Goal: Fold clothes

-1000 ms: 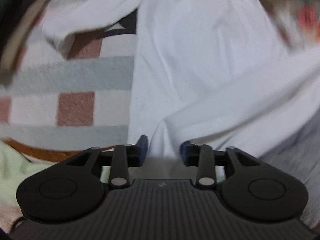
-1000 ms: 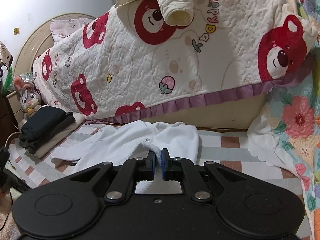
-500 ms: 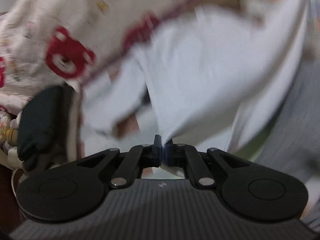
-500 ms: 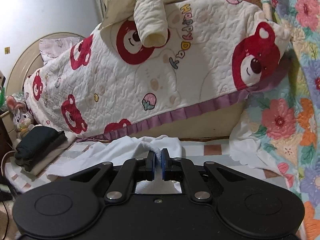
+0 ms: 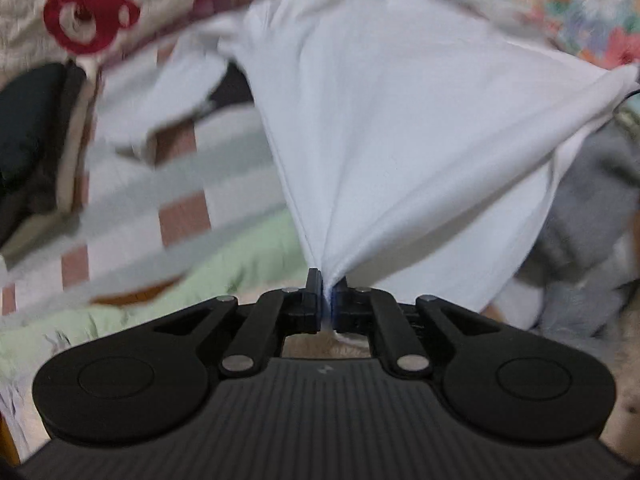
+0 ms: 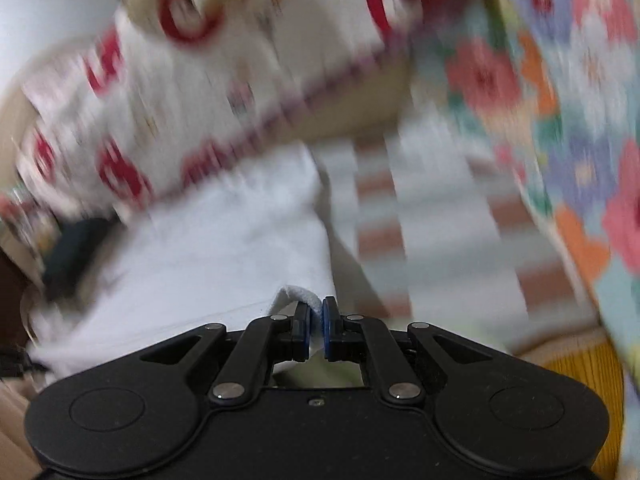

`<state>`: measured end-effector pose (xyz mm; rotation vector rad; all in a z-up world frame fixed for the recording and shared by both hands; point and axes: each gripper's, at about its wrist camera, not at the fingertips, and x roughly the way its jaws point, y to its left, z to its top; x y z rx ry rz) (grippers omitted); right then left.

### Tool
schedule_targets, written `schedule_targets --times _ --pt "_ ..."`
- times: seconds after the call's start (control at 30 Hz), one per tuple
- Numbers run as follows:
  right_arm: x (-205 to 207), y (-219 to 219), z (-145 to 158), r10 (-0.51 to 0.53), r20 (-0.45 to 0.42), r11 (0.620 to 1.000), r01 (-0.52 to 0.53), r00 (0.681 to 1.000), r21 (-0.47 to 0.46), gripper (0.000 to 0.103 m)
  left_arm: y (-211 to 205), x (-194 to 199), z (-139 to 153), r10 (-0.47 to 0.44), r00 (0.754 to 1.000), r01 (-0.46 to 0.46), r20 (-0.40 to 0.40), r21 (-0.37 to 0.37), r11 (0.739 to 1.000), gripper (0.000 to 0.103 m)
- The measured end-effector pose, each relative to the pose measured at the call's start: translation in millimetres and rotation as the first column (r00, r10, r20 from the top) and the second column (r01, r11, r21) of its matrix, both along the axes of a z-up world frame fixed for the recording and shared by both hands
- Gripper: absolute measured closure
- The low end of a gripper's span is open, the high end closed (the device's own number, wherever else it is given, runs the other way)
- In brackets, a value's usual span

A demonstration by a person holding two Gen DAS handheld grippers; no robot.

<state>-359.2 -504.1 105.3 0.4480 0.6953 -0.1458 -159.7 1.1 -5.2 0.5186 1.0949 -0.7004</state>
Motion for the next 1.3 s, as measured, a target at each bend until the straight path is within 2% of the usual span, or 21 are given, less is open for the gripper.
schedule_targets --times 0.03,0.07,0.13,0.17,0.2,0.27,0.3,0.37,0.47,0.53,0.63,0.73,0.83,0.9,0.97,1.03,1.13,1.23,1.3 --pt "-0.3 1.7 -8.3 0.010 -0.046 1.000 -0.010 0.999 -0.001 0.094 -2.4 0.2 -2.9 0.000 1.000 0.000 -0.019 -0.001 1.000 0.097" --pt "-0.5 3.4 -16.6 0.021 -0.093 1.000 -0.021 0.995 -0.002 0.088 -3.6 -2.4 2.0 -0.022 1.000 0.022 -0.015 -0.007 1.000 0.096" --pt "-1.0 6.8 -33.2 0.041 -0.184 0.999 -0.042 0.982 -0.001 0.086 -5.4 -10.1 16.1 -0.087 0.996 0.088 0.011 -0.011 0.996 0.090" --pt "-2.7 5.6 -29.5 0.042 -0.191 0.999 -0.046 0.981 -0.017 0.076 -3.2 -10.8 26.5 -0.100 0.995 0.101 0.018 -0.038 0.994 0.082" --pt "-5.1 3.1 -19.5 0.039 -0.178 0.998 -0.047 0.983 -0.043 0.067 0.5 -9.9 38.3 -0.104 0.994 0.106 0.022 -0.076 0.991 0.077" --pt "-4.9 -6.0 2.8 0.046 -0.129 0.998 -0.051 0.991 -0.029 0.055 5.6 -4.7 61.0 -0.111 0.993 0.116 0.038 -0.151 0.982 0.070" --pt "-1.6 -11.0 13.8 0.048 -0.094 0.999 -0.049 0.994 -0.008 0.055 6.0 1.4 71.3 -0.113 0.992 0.121 0.053 -0.187 0.975 0.068" --pt "13.3 -19.5 33.8 0.051 -0.023 0.998 -0.050 0.998 0.044 0.053 5.1 17.1 89.0 -0.110 0.989 0.132 0.101 -0.243 0.961 0.056" --pt "56.7 -24.7 59.8 0.085 0.056 0.989 -0.091 0.995 0.120 0.053 -14.4 62.3 91.5 -0.023 0.990 0.065 0.139 -0.304 0.950 0.053" --pt "107.4 -14.7 76.7 0.143 0.035 0.975 -0.147 0.989 0.168 0.053 -28.5 93.3 91.9 0.041 0.987 0.016 0.154 -0.348 0.937 0.052" --pt "184.7 5.6 100.6 0.237 -0.028 0.945 -0.223 0.971 0.240 0.053 -43.2 162.7 68.5 0.207 0.977 -0.161 0.058 -0.440 0.884 0.052" --pt "267.5 37.0 119.7 0.310 -0.196 0.936 -0.262 0.930 0.236 0.052 -50.2 216.9 43.0 0.325 0.945 -0.281 0.012 -0.476 0.833 0.052" --pt "347.5 71.4 121.2 0.308 -0.395 0.951 -0.295 0.866 0.095 0.047 -50.7 256.9 21.5 0.395 0.918 -0.358 -0.035 -0.500 0.788 0.052" --pt "390.7 95.4 109.7 0.300 -0.481 0.937 -0.349 0.824 -0.013 0.047 -52.8 276.7 7.1 0.422 0.905 -0.390 -0.058 -0.508 0.768 0.052" --pt "425.7 113.0 89.7 0.330 -0.506 0.904 -0.421 0.797 -0.073 0.047 -56.2 294.9 -8.1 0.444 0.893 -0.418 -0.077 -0.508 0.753 0.052" --pt "453.0 119.9 64.8 0.371 -0.482 0.880 -0.466 0.794 -0.089 0.048 -60.1 308.6 -22.7 0.462 0.882 -0.441 -0.091 -0.501 0.745 0.052" --pt "476.0 112.1 30.9 0.378 -0.447 0.886 -0.457 0.811 -0.079 0.054 -63.3 324.5 -43.8 0.476 0.875 -0.451 -0.087 -0.503 0.737 0.052" --pt "480.4 96.2 0.7 0.330 -0.513 0.890 -0.442 0.792 -0.110 0.056 -71.0 339.0 -65.5 0.471 0.877 -0.448 -0.090 -0.507 0.737 0.052" --pt "481.0 82.4 -10.5 0.296 -0.526 0.896 -0.423 0.797 -0.137 0.056 -76.9 348.8 -81.3 0.465 0.877 -0.454 -0.122 -0.526 0.719 0.050"
